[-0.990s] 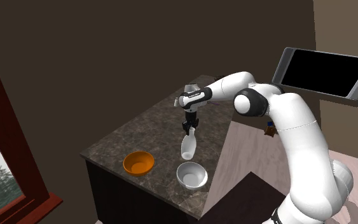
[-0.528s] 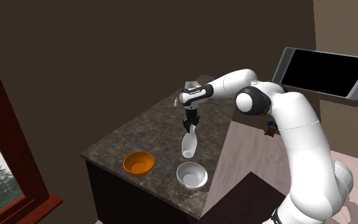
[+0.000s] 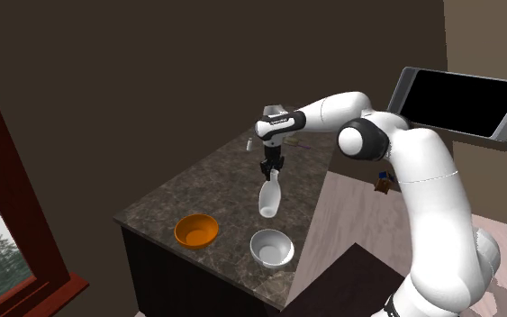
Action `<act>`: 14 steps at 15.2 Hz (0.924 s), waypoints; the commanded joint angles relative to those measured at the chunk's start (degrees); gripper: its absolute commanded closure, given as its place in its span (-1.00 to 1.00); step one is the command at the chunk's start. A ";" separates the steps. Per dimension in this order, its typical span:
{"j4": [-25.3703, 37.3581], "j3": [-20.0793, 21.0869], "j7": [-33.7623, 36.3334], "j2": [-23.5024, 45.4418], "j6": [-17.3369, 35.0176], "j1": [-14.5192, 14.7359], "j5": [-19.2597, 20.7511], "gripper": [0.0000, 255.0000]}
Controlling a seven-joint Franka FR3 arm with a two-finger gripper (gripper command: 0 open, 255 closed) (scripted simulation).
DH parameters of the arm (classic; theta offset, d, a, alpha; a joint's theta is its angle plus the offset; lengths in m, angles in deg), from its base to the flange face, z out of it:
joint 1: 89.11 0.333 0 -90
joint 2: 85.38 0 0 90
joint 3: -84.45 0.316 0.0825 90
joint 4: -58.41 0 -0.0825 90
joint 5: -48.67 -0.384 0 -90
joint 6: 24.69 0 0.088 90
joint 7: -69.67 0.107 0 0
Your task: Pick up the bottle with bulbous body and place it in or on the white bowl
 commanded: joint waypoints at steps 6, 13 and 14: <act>2.34 -0.08 0.05 -1.93 -4.26 0.10 0.13 1.00; 5.42 -0.16 -0.03 -3.36 -8.77 0.08 0.23 1.00; 5.90 -0.17 -0.04 -3.50 -9.39 0.08 0.24 1.00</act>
